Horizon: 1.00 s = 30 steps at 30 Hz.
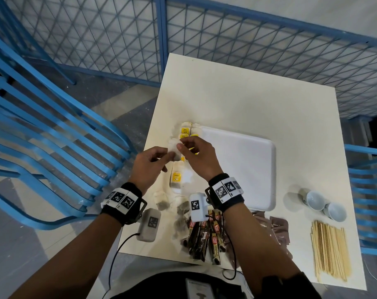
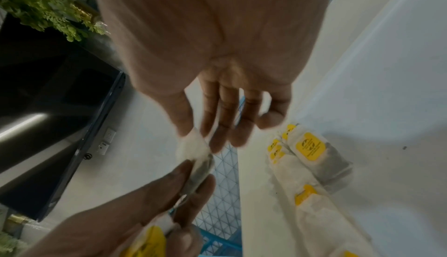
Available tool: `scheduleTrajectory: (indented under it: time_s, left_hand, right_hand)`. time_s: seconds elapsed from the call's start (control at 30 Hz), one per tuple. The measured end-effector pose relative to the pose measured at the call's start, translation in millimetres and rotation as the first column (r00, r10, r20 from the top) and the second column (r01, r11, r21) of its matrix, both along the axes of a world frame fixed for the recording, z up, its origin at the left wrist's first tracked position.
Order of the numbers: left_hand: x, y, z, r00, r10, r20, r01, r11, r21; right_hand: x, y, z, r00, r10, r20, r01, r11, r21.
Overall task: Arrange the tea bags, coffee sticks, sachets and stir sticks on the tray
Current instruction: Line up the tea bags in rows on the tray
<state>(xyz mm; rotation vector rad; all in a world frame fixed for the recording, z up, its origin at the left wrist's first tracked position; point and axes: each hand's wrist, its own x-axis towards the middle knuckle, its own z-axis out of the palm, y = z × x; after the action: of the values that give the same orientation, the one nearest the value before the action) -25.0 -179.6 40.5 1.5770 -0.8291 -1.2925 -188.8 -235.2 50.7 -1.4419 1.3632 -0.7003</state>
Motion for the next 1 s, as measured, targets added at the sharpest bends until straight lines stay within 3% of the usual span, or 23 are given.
scheduleTrajectory:
  time_s: [0.07,0.17,0.27,0.4,0.53,0.77,1.0]
  left_hand:
    - [-0.6,-0.2,-0.3,1.0,-0.012,0.005,0.012,1.0,0.004]
    - [0.0,-0.5,-3.4,0.999,-0.04,-0.001,0.04,0.997,0.061]
    - [0.8,2.3,-11.4,0.995,-0.083,-0.055,0.091,0.982,0.167]
    - [3.8,7.3,-20.1,0.989,-0.097,-0.116,0.123,0.96,0.251]
    - [6.0,8.7,-23.4,0.992,-0.111,-0.053,0.12,0.963,0.243]
    - [12.0,8.3,-26.0,0.991,-0.101,-0.087,0.117,0.972,0.202]
    - [13.1,6.3,-23.9,0.99,-0.096,-0.105,0.116,0.972,0.205]
  right_hand:
    - [-2.1,1.0,-5.3,0.995,0.073,-0.073,-0.07,0.997,0.036]
    - [-6.2,2.7,-9.4,0.996,0.078,-0.046,-0.076,0.997,0.029]
    - [-14.5,-0.6,-17.8,0.999,-0.026,-0.041,0.027,0.998,0.048]
    - [-27.9,-3.9,-43.7,0.974,-0.167,-0.152,0.182,0.98,0.087]
    - [-36.2,-1.5,-63.3,0.951,-0.178,-0.253,0.213,0.97,0.117]
    - [-29.9,1.9,-76.3,0.929,-0.118,-0.35,0.175,0.975,0.137]
    - [-28.9,1.4,-74.5,0.934,-0.207,-0.292,0.258,0.954,0.15]
